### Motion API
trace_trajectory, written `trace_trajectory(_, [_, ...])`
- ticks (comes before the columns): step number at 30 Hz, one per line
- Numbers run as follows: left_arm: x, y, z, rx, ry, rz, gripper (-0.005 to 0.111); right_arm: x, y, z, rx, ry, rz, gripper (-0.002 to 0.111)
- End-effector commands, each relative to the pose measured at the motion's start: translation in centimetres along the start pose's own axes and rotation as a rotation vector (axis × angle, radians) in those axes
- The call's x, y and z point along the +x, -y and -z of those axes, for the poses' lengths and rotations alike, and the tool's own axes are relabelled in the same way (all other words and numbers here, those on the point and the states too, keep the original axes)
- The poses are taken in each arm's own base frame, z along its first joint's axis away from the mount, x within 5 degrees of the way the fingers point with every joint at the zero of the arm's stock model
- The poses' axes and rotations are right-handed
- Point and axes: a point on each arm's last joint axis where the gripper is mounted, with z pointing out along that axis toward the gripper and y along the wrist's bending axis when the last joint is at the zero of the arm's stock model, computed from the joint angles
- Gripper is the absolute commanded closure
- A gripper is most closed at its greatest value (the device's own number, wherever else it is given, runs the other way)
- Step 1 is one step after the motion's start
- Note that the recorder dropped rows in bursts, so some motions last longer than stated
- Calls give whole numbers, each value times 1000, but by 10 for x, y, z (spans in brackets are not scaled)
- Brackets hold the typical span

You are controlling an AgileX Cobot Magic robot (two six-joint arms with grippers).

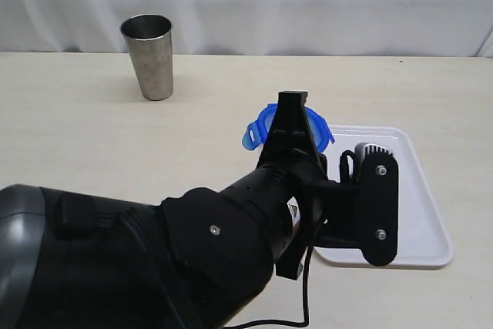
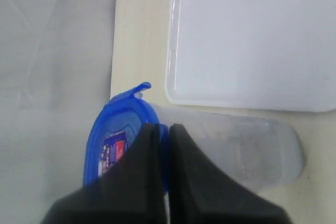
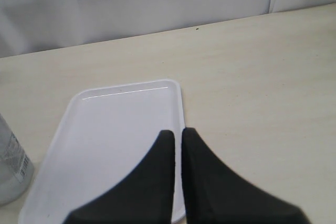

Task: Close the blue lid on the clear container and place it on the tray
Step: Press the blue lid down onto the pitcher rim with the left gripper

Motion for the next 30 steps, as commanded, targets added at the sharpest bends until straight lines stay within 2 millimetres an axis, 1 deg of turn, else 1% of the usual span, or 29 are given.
trace_trajectory(1, [1,-1,3,6,-10,30,107,0,0,0,0,7,-2,104])
trace_trajectory(19, [4,-2,3,-9,-45,44,106,0,0,0,0,7,-2,104])
trace_trajectory(22, [4,-2,3,-9,-45,44,99,0,0,0,0,7,-2,104])
trace_trajectory(28, [7,-4,3,-34,-76,48,73,0,0,0,0,7,-2,104])
trace_trajectory(30, [10,-5,3,-47,-106,58,69,0,0,0,0,7,-2,104])
